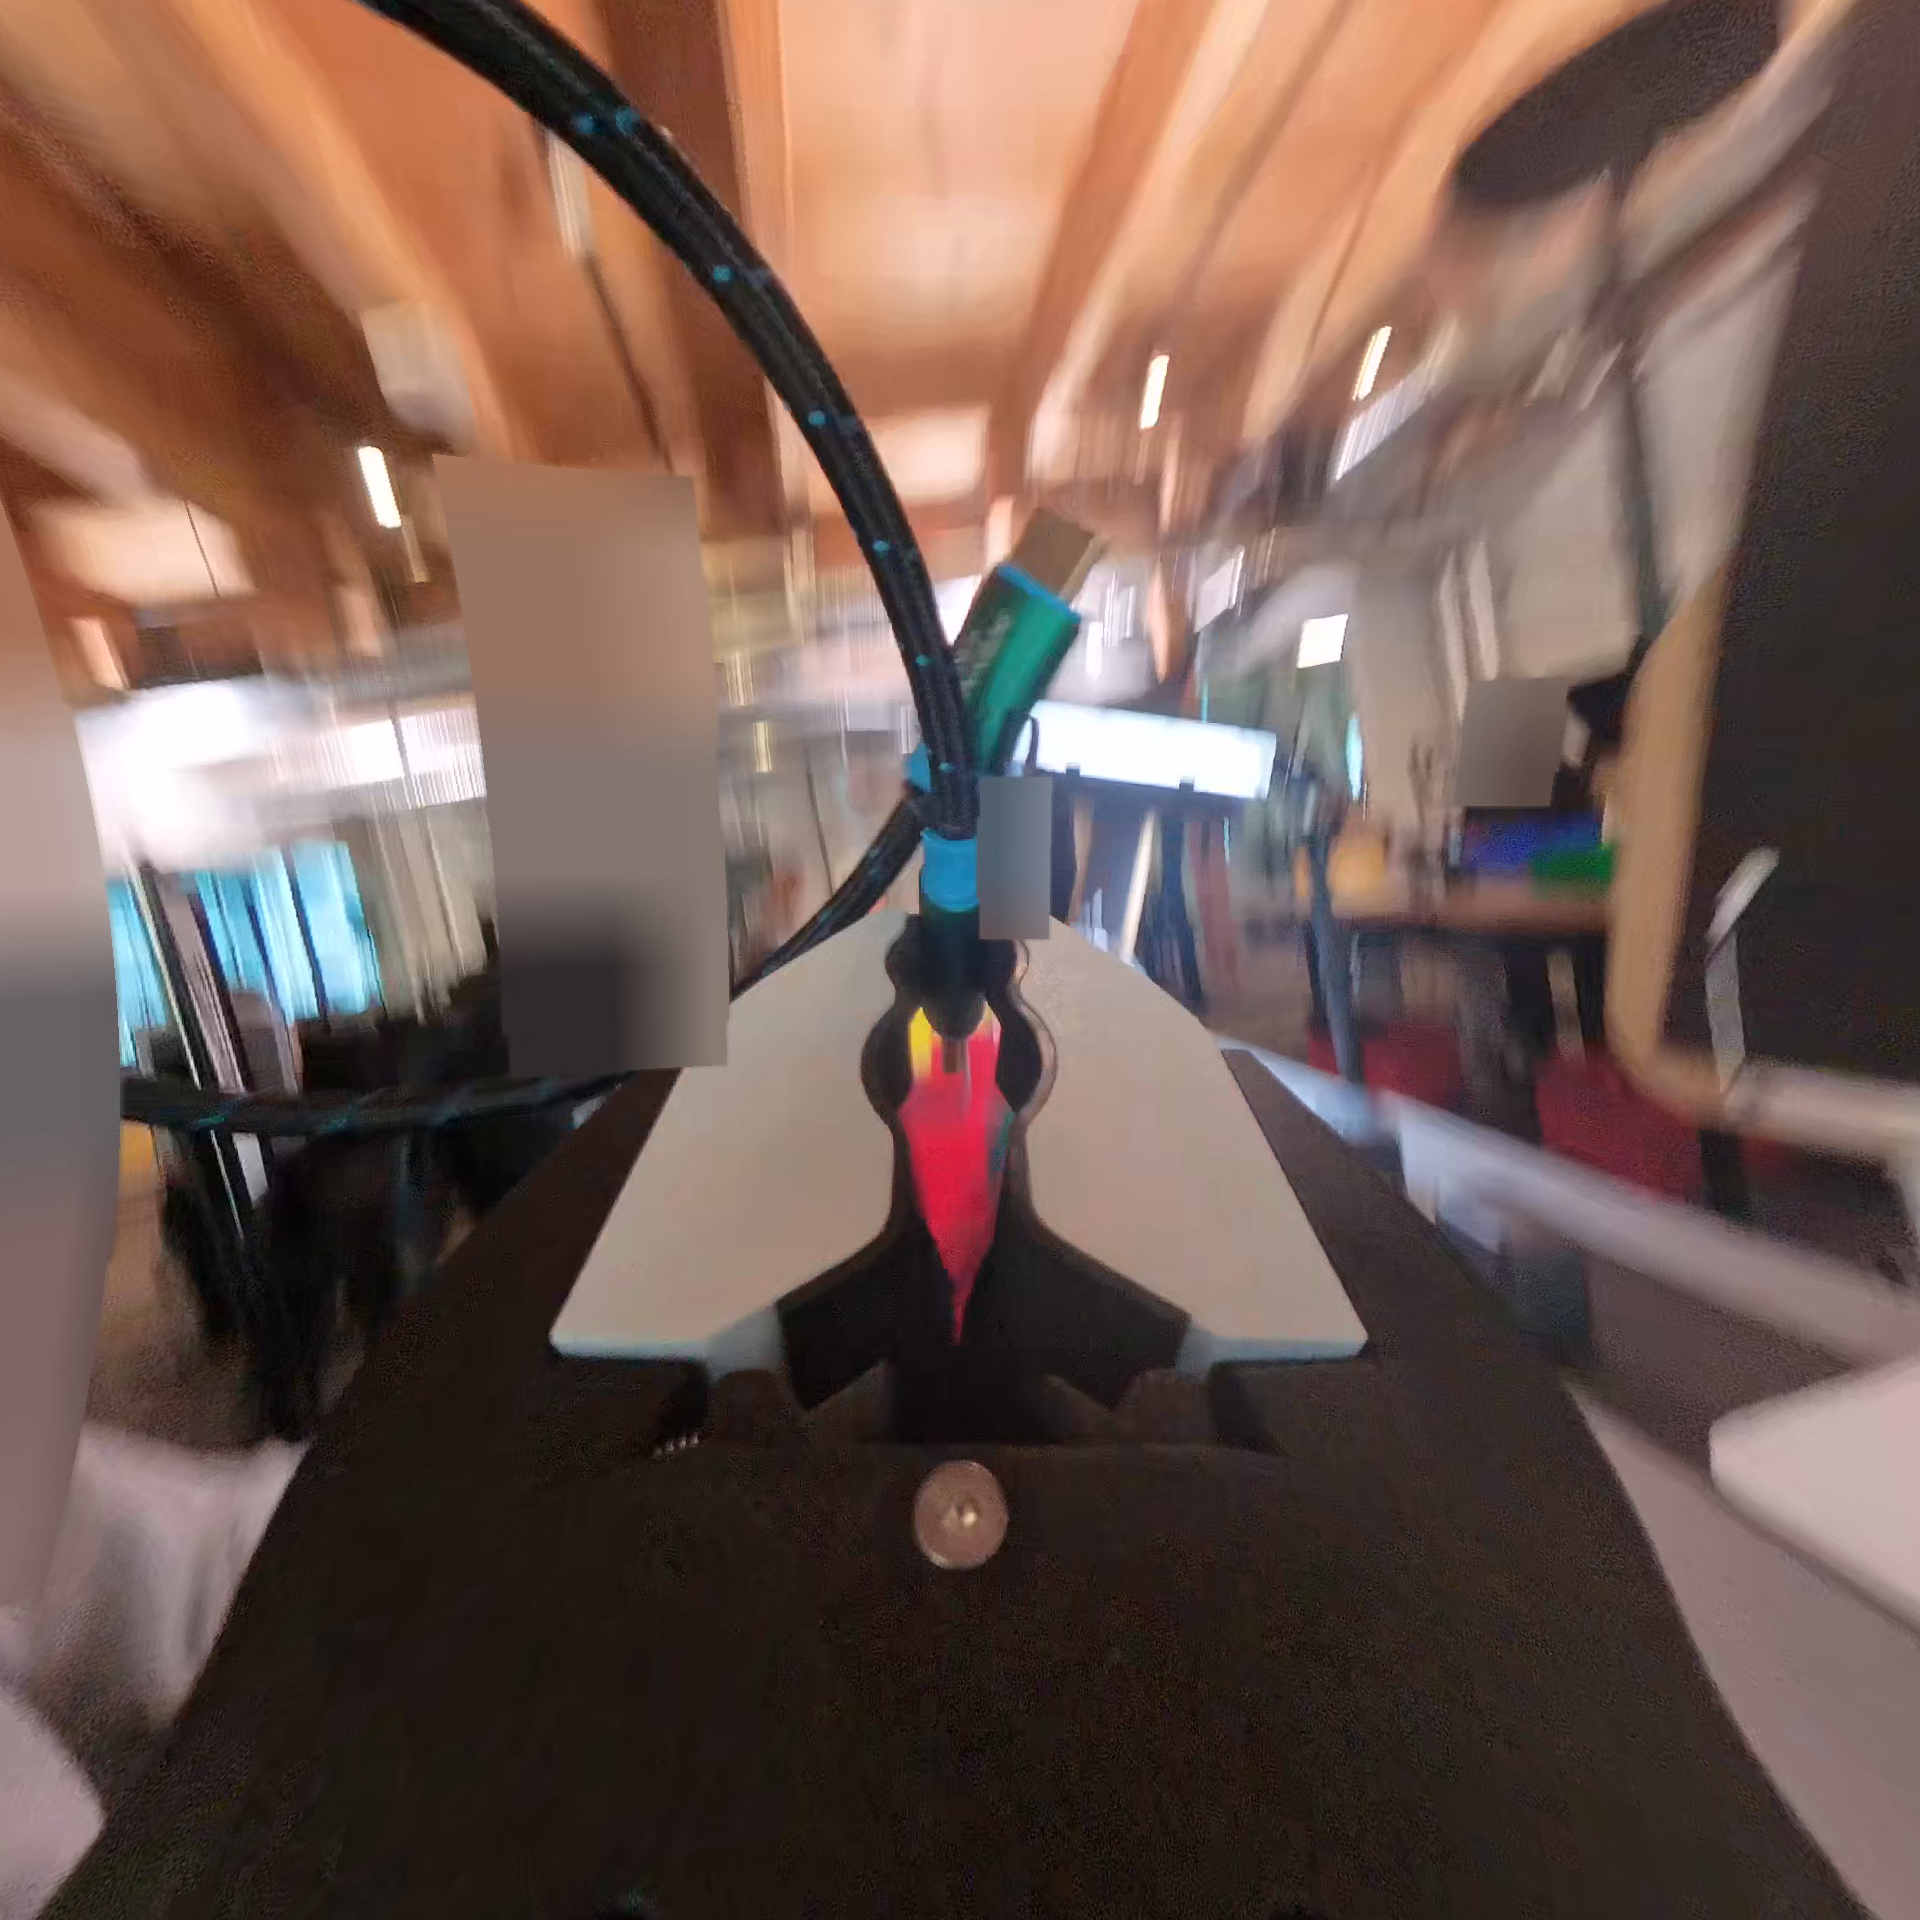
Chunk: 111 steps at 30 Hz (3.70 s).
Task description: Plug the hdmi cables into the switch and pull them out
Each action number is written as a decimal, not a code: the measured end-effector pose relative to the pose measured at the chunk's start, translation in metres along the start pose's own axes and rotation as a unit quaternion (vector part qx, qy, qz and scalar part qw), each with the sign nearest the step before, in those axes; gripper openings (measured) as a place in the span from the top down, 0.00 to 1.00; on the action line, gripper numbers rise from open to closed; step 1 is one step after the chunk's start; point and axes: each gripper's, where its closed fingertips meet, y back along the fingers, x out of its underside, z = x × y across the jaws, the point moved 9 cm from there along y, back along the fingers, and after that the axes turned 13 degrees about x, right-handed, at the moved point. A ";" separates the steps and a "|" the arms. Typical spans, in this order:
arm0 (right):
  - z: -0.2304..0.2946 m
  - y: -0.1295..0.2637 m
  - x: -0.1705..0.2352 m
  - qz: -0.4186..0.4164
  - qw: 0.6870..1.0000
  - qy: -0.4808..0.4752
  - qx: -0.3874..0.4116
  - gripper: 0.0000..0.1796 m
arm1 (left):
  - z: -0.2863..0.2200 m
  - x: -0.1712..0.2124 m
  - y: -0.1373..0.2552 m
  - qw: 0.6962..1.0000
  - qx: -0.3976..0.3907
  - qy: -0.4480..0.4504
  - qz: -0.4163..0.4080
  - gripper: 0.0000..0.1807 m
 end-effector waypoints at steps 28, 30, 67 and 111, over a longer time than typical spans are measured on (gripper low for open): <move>0.027 0.104 -0.115 0.111 0.893 0.346 0.265 0.93 | 0.018 -0.024 0.042 0.970 0.003 0.104 -0.218 0.88; 0.033 0.121 -0.127 0.100 0.878 0.359 0.301 0.93 | 0.017 -0.023 0.040 0.971 0.007 0.103 -0.214 0.88; -0.045 0.353 -0.085 0.480 0.615 -0.096 0.618 0.84 | 0.010 -0.013 0.024 0.990 -0.001 0.062 -0.124 0.87; 0.021 -0.032 0.073 0.361 0.914 0.113 -0.143 0.93 | -0.007 -0.025 0.017 0.993 0.044 0.001 -0.111 0.85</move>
